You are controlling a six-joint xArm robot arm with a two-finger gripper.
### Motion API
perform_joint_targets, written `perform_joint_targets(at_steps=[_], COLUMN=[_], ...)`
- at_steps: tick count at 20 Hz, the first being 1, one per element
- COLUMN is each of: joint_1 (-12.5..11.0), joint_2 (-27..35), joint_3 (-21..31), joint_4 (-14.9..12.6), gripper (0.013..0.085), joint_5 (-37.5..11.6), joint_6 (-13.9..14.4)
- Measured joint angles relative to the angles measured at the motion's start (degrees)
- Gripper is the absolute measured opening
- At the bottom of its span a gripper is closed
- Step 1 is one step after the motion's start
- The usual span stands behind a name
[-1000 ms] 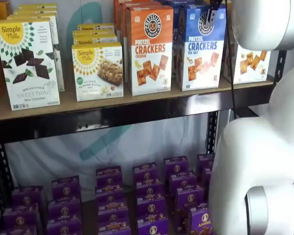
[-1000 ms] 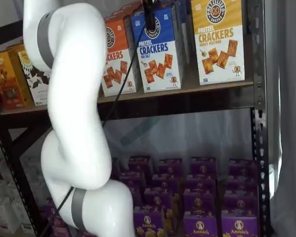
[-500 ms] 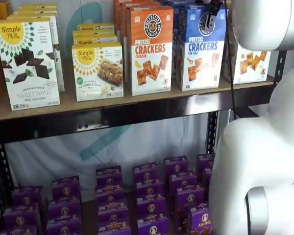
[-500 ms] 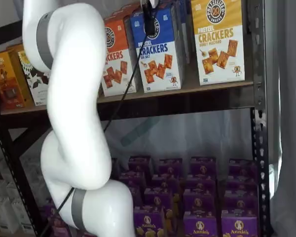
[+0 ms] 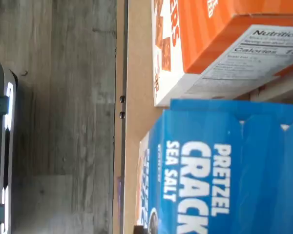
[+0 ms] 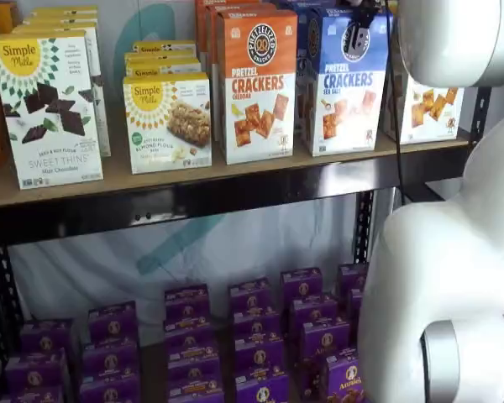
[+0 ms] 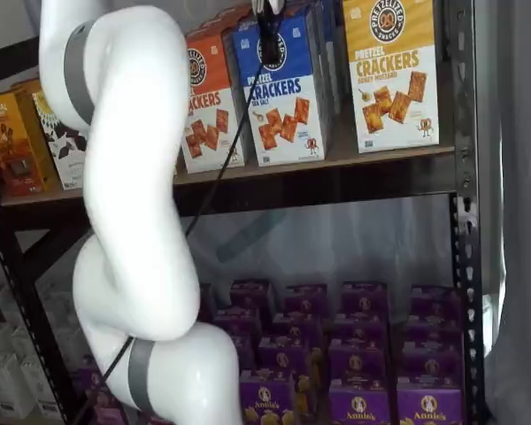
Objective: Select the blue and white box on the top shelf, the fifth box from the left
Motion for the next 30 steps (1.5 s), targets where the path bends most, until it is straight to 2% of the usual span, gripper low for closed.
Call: perform_joint_targets(at_steps=[1, 4, 11, 17, 30], joint_1=[0.0, 0.0, -0.4, -2.2, -7.6], joint_2=[0.0, 0.0, -0.4, -4.2, -15.7], joint_3=[0.0, 0.0, -1.3, 0.9, 11.6], joint_4=[0.0, 0.0, 0.5, 1.9, 2.1], gripper=[0.065, 0.057, 0.057, 0.057, 0.057], joint_5=[0.0, 0.1, 3.5, 6.3, 9.4], joint_6=[0.0, 0.0, 0.1, -0.9, -5.9])
